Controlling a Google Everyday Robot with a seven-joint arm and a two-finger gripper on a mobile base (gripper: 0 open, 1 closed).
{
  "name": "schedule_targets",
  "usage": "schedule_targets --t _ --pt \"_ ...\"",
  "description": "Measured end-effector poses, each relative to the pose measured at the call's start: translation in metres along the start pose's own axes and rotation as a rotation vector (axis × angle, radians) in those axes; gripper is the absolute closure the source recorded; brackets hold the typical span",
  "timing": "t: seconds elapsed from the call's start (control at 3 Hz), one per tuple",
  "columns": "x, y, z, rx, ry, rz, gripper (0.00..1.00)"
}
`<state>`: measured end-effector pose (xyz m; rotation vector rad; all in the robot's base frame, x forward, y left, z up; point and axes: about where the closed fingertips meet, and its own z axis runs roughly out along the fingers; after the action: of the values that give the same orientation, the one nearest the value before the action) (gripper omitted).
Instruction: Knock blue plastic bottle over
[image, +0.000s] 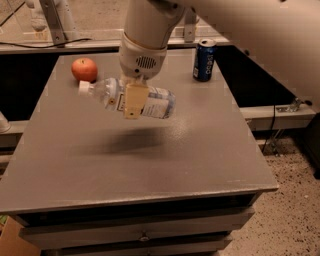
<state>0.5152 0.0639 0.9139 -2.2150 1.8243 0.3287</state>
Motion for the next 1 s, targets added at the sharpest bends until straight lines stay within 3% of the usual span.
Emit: schedule_targets --t 0.33,0.67,1.0 --pt "0.046 -0.001 0.009 0.026 0.144 0.052 1.00" --pt "0.082 0.012 0.016 0.066 0.211 0.103 1.00" --pt "0.100 0.023 0.032 0.100 0.209 0.111 1.00"
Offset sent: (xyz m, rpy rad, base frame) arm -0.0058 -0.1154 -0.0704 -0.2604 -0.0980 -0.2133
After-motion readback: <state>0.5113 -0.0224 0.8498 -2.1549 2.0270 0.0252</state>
